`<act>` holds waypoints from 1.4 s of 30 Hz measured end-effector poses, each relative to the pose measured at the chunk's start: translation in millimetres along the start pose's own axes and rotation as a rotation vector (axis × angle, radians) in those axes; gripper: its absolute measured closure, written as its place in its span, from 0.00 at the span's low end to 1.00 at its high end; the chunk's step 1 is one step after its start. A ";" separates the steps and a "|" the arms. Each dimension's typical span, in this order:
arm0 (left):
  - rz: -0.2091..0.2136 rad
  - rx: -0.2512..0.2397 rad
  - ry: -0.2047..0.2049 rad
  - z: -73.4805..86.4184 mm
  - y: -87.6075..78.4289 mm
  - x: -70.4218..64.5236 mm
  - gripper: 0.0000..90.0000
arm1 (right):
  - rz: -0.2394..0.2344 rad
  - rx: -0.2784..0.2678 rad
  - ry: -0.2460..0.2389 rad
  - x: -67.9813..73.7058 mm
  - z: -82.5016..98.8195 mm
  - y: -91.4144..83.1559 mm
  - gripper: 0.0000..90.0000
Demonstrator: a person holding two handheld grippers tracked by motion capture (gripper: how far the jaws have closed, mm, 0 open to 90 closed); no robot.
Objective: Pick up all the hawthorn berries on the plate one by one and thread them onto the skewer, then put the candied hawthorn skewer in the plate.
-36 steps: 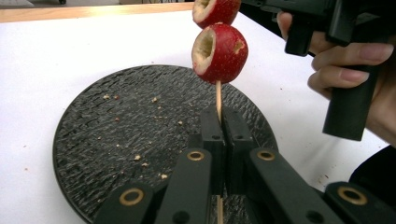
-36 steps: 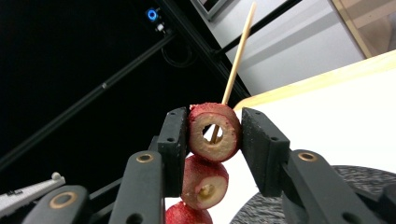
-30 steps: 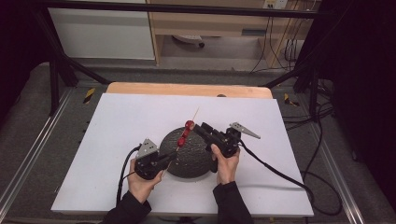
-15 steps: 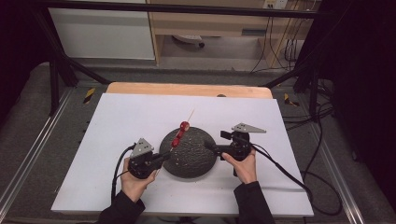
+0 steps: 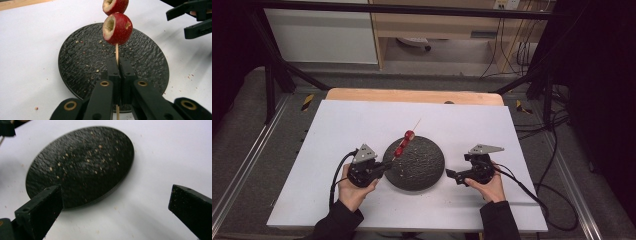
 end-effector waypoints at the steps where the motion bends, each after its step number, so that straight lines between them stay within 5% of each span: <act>1: -0.001 0.006 -0.001 -0.8 1.2 0.4 0.98 | -0.002 0.004 0.001 -1.5 3.3 -1.1 0.01; 11: -0.021 0.077 0.012 -7.6 12.0 1.9 0.98 | 0.042 0.043 -0.053 -13.4 27.5 -16.6 0.01; 21: -0.038 0.166 0.012 -6.8 25.9 6.7 0.98 | 0.043 0.041 -0.043 -19.3 39.2 -25.3 0.01; 31: -0.074 0.304 0.013 3.0 44.5 7.0 0.98 | 0.053 0.041 -0.033 -24.7 46.6 -31.9 0.01; 42: -0.091 0.379 0.022 10.5 57.7 1.2 0.98 | 0.048 0.059 -0.034 -23.7 49.7 -29.5 0.01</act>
Point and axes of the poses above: each handheld gripper's, and its own axes: y roughly forward along the jaws, z roughly out of its underside, x roughly to its left, the point moved 5 cm from there along y, roughly forward along the jaws, and after that the axes turned 3 degrees about -y, right-handed, at the moved point
